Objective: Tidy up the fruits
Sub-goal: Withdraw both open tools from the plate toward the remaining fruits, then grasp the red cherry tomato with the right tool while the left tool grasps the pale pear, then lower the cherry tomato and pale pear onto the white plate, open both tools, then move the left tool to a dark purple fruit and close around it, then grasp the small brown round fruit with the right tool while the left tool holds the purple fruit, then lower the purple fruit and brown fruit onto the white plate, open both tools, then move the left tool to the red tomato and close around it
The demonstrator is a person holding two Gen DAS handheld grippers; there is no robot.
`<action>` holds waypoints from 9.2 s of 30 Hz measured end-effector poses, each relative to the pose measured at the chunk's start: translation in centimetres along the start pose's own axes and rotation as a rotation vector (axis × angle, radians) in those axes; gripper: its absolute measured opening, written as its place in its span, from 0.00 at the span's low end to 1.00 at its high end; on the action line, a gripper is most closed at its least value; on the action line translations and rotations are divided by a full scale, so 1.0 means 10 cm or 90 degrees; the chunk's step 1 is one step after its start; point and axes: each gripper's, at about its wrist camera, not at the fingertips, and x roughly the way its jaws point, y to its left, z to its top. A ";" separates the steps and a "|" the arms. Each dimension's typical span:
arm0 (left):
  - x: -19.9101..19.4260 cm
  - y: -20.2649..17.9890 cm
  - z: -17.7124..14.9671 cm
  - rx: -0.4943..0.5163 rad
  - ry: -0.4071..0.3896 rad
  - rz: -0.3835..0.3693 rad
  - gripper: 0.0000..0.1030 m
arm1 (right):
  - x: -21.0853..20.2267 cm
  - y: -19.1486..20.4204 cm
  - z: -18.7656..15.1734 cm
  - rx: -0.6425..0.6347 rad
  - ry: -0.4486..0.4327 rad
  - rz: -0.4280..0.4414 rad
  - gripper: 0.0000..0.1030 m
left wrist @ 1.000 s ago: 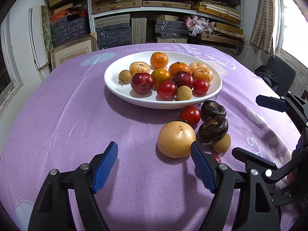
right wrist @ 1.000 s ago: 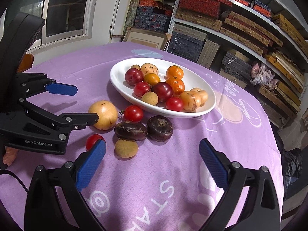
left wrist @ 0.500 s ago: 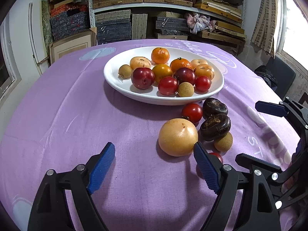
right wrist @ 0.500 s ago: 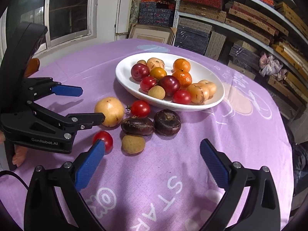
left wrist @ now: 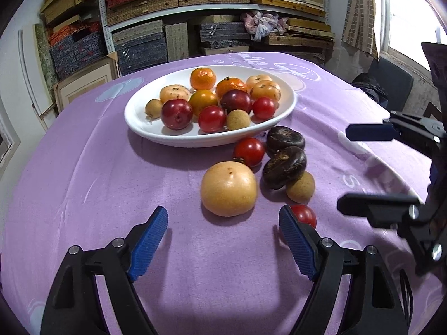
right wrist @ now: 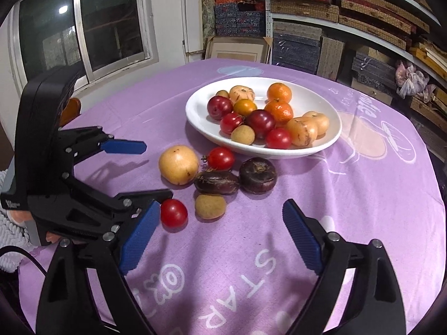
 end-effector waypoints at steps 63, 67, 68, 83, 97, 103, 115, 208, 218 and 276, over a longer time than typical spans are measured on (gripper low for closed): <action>0.27 0.21 0.14 -0.056 0.038 -0.060 0.46 | 0.19 0.39 -0.26 -0.083 0.129 0.101 0.27; 0.18 0.19 0.12 -0.048 0.013 -0.049 0.46 | 0.20 0.39 -0.24 -0.081 0.133 0.099 0.26; 0.16 0.18 0.12 -0.046 0.010 -0.046 0.46 | 0.21 0.38 -0.23 -0.080 0.134 0.100 0.26; -0.01 0.56 0.92 -0.112 -0.056 -0.007 0.45 | -0.12 -0.36 0.66 0.040 -0.018 0.008 0.26; 0.69 0.86 1.20 -0.191 -0.020 -0.007 0.46 | 0.90 -0.95 1.14 0.147 -0.047 -0.040 0.27; 0.71 0.99 1.14 -0.208 -0.023 -0.002 0.50 | 0.87 -1.01 1.09 0.146 -0.072 -0.045 0.50; -0.15 0.69 0.76 -0.172 -0.069 0.004 0.70 | -0.39 -0.65 0.68 0.120 -0.151 -0.032 0.96; 0.18 0.32 0.06 -0.112 0.039 -0.016 0.44 | 0.55 0.15 0.08 -0.052 0.081 -0.002 0.26; -0.13 0.51 0.48 -0.137 -0.042 0.017 0.44 | 0.12 -0.15 0.31 -0.007 -0.019 -0.034 0.26; 0.38 0.14 0.36 -0.115 0.017 0.027 0.68 | 0.05 -0.76 0.00 0.166 -0.041 -0.027 0.94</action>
